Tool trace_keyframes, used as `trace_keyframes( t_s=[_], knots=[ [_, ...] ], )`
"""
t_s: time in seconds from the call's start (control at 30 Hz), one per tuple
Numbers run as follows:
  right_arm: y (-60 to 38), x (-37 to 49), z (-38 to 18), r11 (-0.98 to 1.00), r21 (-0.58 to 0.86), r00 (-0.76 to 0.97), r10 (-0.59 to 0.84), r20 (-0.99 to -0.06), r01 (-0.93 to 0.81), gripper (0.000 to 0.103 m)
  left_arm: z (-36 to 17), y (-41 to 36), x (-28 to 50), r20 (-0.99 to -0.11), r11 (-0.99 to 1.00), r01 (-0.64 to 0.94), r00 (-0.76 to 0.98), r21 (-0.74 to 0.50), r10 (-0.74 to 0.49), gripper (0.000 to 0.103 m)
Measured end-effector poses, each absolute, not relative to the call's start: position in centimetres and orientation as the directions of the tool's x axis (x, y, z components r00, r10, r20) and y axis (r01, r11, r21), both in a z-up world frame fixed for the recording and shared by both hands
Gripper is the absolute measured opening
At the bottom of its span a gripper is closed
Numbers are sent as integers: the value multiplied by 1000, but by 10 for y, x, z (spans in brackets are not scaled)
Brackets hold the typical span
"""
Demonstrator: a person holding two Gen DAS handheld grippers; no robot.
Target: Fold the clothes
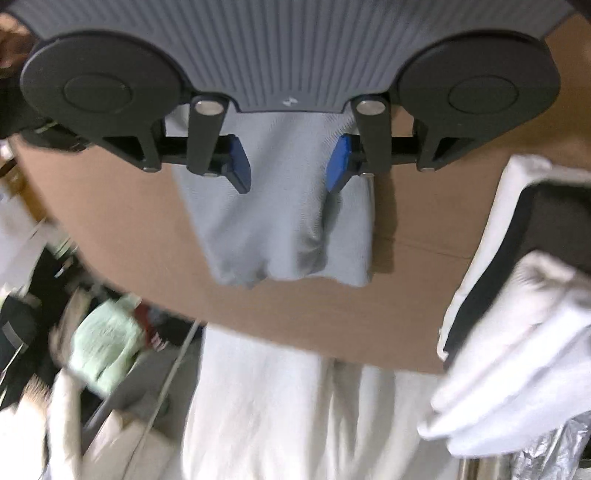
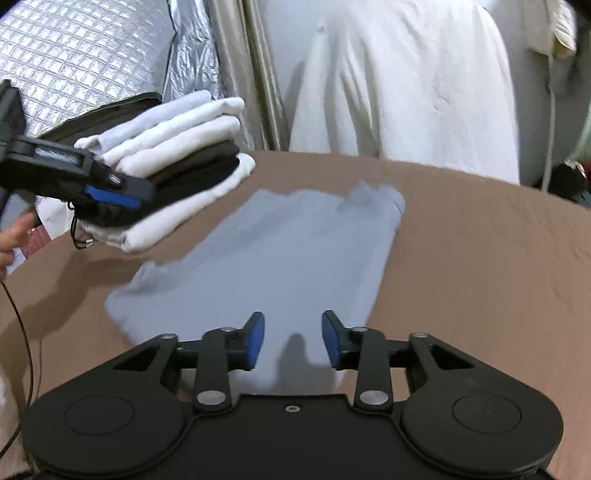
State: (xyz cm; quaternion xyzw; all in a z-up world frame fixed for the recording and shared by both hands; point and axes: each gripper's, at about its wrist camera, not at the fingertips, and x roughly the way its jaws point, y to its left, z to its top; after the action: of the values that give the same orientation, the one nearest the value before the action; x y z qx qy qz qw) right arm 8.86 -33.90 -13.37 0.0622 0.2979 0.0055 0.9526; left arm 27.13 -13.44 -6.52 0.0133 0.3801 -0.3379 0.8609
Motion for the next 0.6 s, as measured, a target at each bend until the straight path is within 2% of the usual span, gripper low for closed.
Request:
trace_keyframes(
  t_s=[0.13,0.2,0.27,0.3,0.33,0.37,0.4,0.43,0.5,0.6],
  knots=[
    [-347,124,-131,994,104,803,90,-589,-35,40,-94,-177,301,-690,811,583,566,-53,-451,45],
    [-348,136,-131,994,98,798,104,-593,-57,40,-103,-194,304,-681,776,630,555,-32,-478,59],
    [-349,145,-135,992,99,791,125,-598,-82,40,-112,-205,312,-691,761,648,536,-31,-485,64],
    [-349,148,-137,991,97,787,135,-602,-95,40,-116,-208,320,-716,767,640,512,-51,-475,63],
    [-350,153,-140,990,91,781,140,-609,-106,40,-119,-203,325,-715,764,627,465,-150,-522,61],
    [-351,158,-143,990,84,774,144,-617,-117,40,-122,-197,330,-703,752,606,415,-259,-577,56],
    [-352,162,-146,990,74,769,140,-624,-120,41,-124,-190,335,-683,730,577,368,-365,-632,42],
    [-354,167,-149,991,63,765,130,-631,-117,41,-126,-189,333,-665,702,582,335,-412,-668,37],
    [-362,176,-157,993,67,756,115,-644,-94,44,-128,-187,326,-627,638,598,272,-485,-730,36],
    [-378,182,-175,992,120,741,117,-661,-50,45,-130,-199,309,-645,609,659,238,-441,-726,36]
  ],
)
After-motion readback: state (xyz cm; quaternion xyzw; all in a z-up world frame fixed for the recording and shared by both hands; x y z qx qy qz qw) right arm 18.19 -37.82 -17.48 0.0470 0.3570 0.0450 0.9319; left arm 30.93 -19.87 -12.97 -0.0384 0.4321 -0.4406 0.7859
